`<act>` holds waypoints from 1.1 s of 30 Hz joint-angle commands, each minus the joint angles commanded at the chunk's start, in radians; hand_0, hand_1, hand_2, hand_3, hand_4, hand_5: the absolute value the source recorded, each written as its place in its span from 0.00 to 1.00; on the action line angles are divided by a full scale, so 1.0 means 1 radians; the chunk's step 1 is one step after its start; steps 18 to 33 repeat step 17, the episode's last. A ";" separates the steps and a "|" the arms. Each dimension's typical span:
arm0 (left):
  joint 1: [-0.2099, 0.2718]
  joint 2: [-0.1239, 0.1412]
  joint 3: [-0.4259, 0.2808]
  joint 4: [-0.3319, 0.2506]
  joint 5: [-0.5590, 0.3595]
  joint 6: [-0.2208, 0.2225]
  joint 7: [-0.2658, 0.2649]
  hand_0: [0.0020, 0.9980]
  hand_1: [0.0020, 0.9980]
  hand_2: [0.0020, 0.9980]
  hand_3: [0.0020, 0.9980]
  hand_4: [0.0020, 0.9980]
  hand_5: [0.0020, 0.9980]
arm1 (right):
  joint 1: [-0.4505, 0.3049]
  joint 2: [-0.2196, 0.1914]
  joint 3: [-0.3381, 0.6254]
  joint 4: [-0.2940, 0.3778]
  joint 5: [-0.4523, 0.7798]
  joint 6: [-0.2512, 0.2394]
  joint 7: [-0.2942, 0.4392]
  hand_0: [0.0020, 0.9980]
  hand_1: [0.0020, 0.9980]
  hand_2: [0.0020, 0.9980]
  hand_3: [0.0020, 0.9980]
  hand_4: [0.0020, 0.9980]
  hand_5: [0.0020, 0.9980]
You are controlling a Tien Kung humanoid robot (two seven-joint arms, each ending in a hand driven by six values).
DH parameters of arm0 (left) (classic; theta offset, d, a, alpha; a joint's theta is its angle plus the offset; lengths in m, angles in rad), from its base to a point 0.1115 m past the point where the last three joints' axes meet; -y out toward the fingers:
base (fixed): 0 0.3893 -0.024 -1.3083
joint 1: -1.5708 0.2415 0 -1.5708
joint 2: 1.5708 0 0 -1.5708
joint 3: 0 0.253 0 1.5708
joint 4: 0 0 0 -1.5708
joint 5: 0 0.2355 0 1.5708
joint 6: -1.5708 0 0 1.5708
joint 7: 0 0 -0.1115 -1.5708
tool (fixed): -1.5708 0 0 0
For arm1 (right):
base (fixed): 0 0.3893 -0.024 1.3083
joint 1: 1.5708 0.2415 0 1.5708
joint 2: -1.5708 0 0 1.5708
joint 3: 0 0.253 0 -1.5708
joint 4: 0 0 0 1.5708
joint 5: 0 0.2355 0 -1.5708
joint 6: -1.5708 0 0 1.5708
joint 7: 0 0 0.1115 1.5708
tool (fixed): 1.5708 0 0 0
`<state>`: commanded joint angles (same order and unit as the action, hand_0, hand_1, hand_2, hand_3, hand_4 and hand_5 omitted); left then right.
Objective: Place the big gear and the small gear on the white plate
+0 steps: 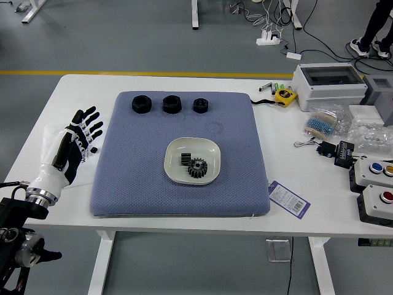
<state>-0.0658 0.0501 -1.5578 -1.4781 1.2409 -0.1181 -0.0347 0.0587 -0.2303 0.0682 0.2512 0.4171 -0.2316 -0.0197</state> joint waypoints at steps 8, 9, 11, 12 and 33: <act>-0.004 -0.002 -0.028 -0.004 0.008 0.006 0.000 0.87 0.91 0.99 0.93 0.92 0.96 | 0.010 -0.005 -0.003 -0.002 0.001 0.003 0.003 0.67 0.66 0.74 0.61 0.81 0.74; -0.005 -0.002 -0.029 -0.004 0.008 0.006 0.000 0.87 0.91 0.99 0.93 0.92 0.96 | 0.010 -0.005 -0.003 -0.002 0.001 0.003 0.004 0.67 0.66 0.74 0.61 0.81 0.74; -0.007 -0.001 -0.039 -0.006 0.011 0.007 0.002 0.87 0.91 0.99 0.93 0.92 0.96 | 0.013 -0.006 -0.005 -0.002 0.005 0.004 0.006 0.67 0.66 0.74 0.61 0.81 0.74; -0.009 -0.002 -0.042 -0.006 0.013 0.007 0.003 0.87 0.90 1.00 0.93 0.92 0.94 | 0.014 -0.007 -0.006 -0.002 0.007 0.004 0.007 0.67 0.66 0.74 0.61 0.81 0.73; -0.010 -0.003 -0.052 -0.004 0.023 0.012 0.006 0.87 0.90 1.00 0.93 0.92 0.94 | 0.016 -0.008 -0.007 -0.001 0.005 0.006 0.008 0.67 0.66 0.74 0.61 0.81 0.73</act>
